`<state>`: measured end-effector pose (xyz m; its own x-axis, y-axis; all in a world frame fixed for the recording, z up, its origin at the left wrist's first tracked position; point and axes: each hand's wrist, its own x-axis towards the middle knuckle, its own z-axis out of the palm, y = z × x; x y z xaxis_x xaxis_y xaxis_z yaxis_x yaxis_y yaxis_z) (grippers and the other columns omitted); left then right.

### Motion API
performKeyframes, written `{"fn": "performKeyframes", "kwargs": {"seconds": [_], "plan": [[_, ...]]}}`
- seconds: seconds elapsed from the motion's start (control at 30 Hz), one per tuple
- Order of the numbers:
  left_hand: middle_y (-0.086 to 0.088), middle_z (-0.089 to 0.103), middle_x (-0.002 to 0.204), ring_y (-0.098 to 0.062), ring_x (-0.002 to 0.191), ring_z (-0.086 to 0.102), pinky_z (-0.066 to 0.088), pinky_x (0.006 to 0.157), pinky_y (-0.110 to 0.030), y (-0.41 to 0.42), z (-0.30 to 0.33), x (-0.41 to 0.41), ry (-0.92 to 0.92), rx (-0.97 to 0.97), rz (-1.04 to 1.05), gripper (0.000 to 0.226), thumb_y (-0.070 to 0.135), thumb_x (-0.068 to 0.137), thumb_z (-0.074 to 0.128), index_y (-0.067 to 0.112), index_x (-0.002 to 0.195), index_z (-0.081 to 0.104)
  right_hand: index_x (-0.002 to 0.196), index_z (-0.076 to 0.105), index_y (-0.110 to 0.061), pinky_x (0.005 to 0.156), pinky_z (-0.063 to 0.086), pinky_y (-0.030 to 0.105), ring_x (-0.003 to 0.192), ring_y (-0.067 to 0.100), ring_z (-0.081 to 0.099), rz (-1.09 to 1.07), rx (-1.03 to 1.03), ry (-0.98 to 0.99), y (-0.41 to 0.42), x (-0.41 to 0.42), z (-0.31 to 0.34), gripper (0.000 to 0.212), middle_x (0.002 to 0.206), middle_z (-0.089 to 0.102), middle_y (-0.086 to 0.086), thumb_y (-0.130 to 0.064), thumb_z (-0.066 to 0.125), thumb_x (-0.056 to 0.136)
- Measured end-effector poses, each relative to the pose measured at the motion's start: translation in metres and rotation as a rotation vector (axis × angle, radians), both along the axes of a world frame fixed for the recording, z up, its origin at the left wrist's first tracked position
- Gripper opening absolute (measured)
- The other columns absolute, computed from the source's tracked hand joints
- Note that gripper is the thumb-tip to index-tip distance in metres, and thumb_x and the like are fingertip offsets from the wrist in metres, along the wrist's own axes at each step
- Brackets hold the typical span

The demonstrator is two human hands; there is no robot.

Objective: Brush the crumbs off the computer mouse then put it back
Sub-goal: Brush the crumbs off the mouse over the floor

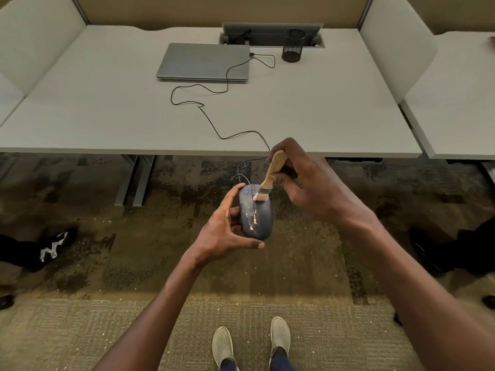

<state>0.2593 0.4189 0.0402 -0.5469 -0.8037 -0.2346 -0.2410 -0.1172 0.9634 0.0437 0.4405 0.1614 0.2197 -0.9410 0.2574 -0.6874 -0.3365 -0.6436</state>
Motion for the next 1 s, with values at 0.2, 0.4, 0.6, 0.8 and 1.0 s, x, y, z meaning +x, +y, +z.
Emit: {"fn": "performKeyframes", "kwargs": {"seconds": [0.2,0.4,0.6,0.8,1.0], "plan": [[-0.003,0.069,0.127,-0.014,0.117,0.069,0.06,0.094,-0.037,0.004,-0.001,0.001,0.007,-0.023,-0.015,0.13,0.004,0.056,0.098,0.056,0.148,0.022,0.117,0.043,-0.018,0.06,0.051,0.017,0.074,0.002,0.066,-0.028,-0.008,-0.017,-0.008,0.001,-0.002,0.031,0.083,0.063,-0.005,-0.005,0.062,0.095],[0.0,0.068,0.129,-0.012,0.119,0.067,0.058,0.098,-0.038,0.004,0.0,0.004,0.005,-0.013,-0.02,0.132,0.002,0.057,0.097,0.048,0.153,0.018,0.119,0.043,-0.013,0.062,0.051,0.011,0.076,-0.005,0.065,-0.057,-0.047,-0.028,-0.01,0.003,-0.001,0.031,0.084,0.063,-0.002,-0.004,0.061,0.095],[-0.002,0.07,0.127,-0.015,0.117,0.069,0.058,0.098,-0.042,0.004,-0.001,0.001,0.003,-0.016,-0.031,0.132,0.008,0.056,0.098,0.053,0.151,0.019,0.121,0.042,-0.012,0.056,0.046,0.01,0.066,-0.003,0.06,-0.049,-0.024,0.028,-0.015,0.006,-0.001,0.03,0.082,0.06,0.0,-0.005,0.059,0.097],[0.002,0.071,0.124,-0.016,0.116,0.07,0.059,0.096,-0.045,0.005,-0.003,0.0,0.014,0.002,-0.026,0.132,0.012,0.053,0.099,0.051,0.152,0.021,0.12,0.045,-0.014,0.056,0.048,0.019,0.067,0.004,0.061,-0.071,-0.054,0.018,-0.01,0.005,0.004,0.029,0.083,0.063,0.003,-0.005,0.06,0.097],[0.007,0.068,0.124,-0.007,0.116,0.068,0.06,0.089,-0.03,0.002,-0.002,-0.003,0.006,-0.004,0.017,0.13,0.007,0.053,0.099,0.061,0.144,0.024,0.116,0.049,-0.02,0.063,0.057,0.023,0.076,0.004,0.069,-0.063,-0.041,-0.013,-0.001,0.003,0.014,0.031,0.087,0.068,-0.002,-0.007,0.067,0.093]]}}
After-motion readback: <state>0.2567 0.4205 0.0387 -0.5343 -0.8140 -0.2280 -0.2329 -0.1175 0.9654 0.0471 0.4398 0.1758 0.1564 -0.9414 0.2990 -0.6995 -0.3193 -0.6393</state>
